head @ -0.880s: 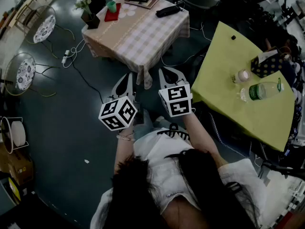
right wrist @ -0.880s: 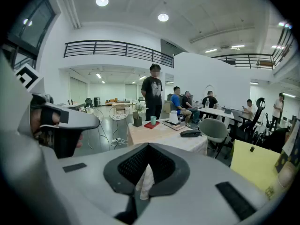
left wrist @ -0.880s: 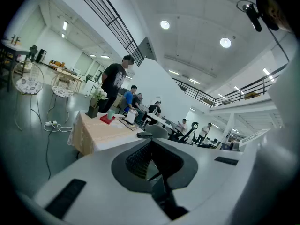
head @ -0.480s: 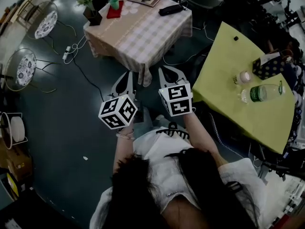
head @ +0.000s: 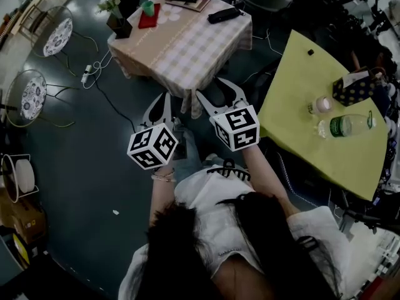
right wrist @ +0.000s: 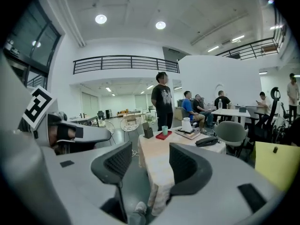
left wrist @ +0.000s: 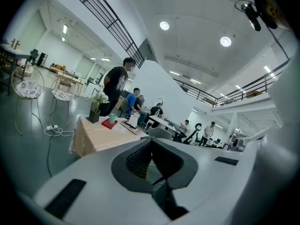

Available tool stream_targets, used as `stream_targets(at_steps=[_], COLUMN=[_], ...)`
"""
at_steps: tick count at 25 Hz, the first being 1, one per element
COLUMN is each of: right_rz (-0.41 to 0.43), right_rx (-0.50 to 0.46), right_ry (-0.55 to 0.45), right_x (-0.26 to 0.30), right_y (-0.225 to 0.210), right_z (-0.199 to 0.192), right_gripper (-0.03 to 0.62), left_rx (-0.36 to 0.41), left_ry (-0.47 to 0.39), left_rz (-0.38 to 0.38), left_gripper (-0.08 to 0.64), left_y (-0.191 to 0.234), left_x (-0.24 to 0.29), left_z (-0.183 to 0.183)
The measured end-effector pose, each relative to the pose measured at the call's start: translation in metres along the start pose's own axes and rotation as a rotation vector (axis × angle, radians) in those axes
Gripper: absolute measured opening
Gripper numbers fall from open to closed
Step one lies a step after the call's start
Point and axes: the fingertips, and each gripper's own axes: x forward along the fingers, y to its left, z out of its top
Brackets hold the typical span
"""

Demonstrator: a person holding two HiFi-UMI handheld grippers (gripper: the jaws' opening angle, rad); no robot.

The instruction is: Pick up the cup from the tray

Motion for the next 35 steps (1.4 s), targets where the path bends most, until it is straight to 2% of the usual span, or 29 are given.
stream_targets(at_steps=[5, 10, 16, 22, 26, 35], right_rz=[0.001, -0.002, 0.001, -0.001, 0.002, -0.021], right_rx=[-0.02, -0.025, -0.006, -0.015, -0.039, -0.045], right_ry=[-0.014, -0.002, 0.018, 0.047, 0.073, 0.062], right_x=[0.034, 0.083, 0.153, 0.214, 0.252, 0.321], right_y=[-0.013, -0.031, -0.045, -0.049, -0.048, -0.061], right_z=[0.019, 0.032, 0.053, 0.076, 0.087, 0.12], right_gripper=[0.292, 0.333, 0.345, 0.353, 0.36, 0.368], left_rx=[0.048, 0.024, 0.026, 0.046, 0.053, 0.046], left_ry=[0.002, 0.016, 0.025, 0.07, 0.087, 0.086], left_rz=[0.011, 0.007, 0.03, 0.021, 0.016, 0.014], left_gripper=[0.009, 0.009, 0.009, 0.009, 0.009, 0.009], left_y=[0.024, 0.056, 0.103, 0.138, 0.162, 0.204], left_x=[0.035, 0.08, 0.135, 0.177, 0.198, 0.239], left_z=[0.019, 0.035, 0.075, 0.106, 0.124, 0.158])
